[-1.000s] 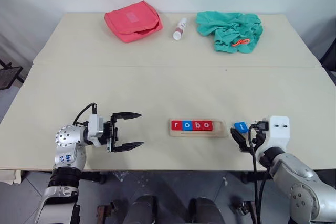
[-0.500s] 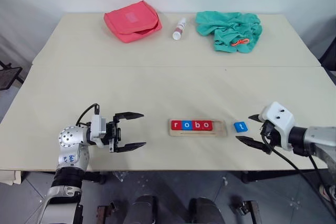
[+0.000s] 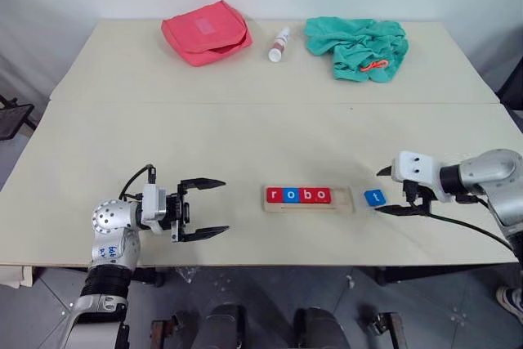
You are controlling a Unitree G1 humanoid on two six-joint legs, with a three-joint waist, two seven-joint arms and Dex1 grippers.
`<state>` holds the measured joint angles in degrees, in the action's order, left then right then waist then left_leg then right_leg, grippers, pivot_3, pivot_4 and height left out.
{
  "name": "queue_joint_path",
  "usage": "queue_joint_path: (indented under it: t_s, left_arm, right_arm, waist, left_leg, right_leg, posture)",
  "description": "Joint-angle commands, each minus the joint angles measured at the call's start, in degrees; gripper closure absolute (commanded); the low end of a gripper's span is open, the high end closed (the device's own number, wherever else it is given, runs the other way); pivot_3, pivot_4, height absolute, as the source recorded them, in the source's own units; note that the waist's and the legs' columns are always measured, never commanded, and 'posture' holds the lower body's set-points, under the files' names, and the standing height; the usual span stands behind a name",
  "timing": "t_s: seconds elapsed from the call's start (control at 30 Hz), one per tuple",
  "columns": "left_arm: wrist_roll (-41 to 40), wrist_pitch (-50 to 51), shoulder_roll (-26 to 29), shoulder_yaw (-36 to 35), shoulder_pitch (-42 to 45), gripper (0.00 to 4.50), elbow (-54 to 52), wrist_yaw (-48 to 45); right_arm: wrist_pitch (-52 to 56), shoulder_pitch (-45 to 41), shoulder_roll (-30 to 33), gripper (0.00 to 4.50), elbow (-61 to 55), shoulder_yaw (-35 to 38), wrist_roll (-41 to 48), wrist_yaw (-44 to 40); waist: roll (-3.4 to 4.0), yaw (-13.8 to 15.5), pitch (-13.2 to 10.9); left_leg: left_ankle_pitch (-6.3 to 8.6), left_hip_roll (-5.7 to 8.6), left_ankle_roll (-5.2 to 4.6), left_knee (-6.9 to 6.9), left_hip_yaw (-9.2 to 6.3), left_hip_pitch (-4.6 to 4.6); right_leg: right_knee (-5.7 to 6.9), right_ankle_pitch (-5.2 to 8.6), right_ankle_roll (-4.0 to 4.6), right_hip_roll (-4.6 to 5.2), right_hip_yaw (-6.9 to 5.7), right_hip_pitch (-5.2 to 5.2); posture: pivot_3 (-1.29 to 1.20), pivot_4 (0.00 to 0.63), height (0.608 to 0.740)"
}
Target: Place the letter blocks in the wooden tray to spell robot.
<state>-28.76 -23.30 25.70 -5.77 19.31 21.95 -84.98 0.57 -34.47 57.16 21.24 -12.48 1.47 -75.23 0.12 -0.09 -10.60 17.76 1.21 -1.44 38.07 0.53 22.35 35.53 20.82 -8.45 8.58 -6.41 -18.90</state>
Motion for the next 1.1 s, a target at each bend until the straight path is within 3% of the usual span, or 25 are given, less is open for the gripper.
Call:
queue_joint_path:
  t_s: [0.03, 0.1, 0.33, 0.6, 0.8, 1.1]
  left_arm:
    - [-0.8, -0.2, 0.4, -0.7, -1.1, 0.0, -2.9, 0.9]
    - [-0.7, -0.2, 0.5, -0.8, -1.4, 0.0, -3.3, 1.3]
    - [-0.8, -0.3, 0.8, -0.9, -2.5, 0.0, -4.4, 2.0]
    - [-1.0, 0.0, 0.9, -0.8, -1.8, 0.0, -3.8, 1.6]
    - [-0.8, 0.1, 0.8, -0.7, -0.5, 0.0, -2.3, 0.8]
    - [-0.5, -0.2, 0.3, -0.4, 0.7, 0.0, -1.6, 0.7]
  right_arm:
    - [-3.0, -1.8, -0.9, 0.19, 2.5, -1.0, -1.4, -2.8]
    - [-3.4, -2.2, -1.3, 0.6, 2.9, -1.5, -1.8, -4.4]
    - [-4.2, -1.6, -1.4, 3.02, 2.1, -1.1, -2.6, -6.1]
    - [13.5, -3.3, -0.8, 3.04, -9.6, 3.6, 4.5, -6.9]
    - [25.2, -2.4, -0.7, 3.04, -21.3, 2.2, 6.5, -6.5]
    - [25.6, -3.1, -4.1, 3.04, -21.4, -1.6, 4.1, -3.7]
  waist:
    - [0.0, 0.0, 0.0]
    - [0.0, 0.0, 0.0]
    - [0.0, 0.0, 0.0]
    - [0.02, 0.0, 0.0]
    - [0.02, 0.2, 0.0]
    - [0.02, 0.0, 0.0]
  left_leg:
    - [0.0, 0.0, 0.0, 0.0, -0.01, 0.0]
    - [0.0, 0.0, 0.0, 0.03, -0.06, 0.0]
    - [0.0, 0.0, 0.0, 0.07, -0.07, -0.02]
    - [0.0, -0.01, 0.01, 0.07, -0.08, -0.01]
    - [0.01, 0.01, 0.02, 0.09, -0.15, 0.01]
    - [0.01, 0.02, 0.02, 0.07, -0.14, 0.01]
  right_leg:
    - [-0.01, 0.0, 0.0, 0.0, -0.01, 0.01]
    - [-0.02, 0.0, 0.0, 0.0, -0.04, 0.08]
    - [-0.02, 0.0, 0.0, 0.0, -0.07, 0.1]
    - [-0.02, 0.0, 0.0, 0.0, -0.08, 0.1]
    - [-0.03, 0.0, 0.0, 0.0, -0.07, 0.11]
    - [-0.01, 0.0, 0.0, 0.0, -0.08, 0.09]
  posture:
    - [0.0, 0.15, 0.74]
    - [0.0, 0.15, 0.74]
    - [0.0, 0.15, 0.74]
    - [0.0, 0.15, 0.74]
    - [0.0, 0.15, 0.74]
    - [0.0, 0.15, 0.74]
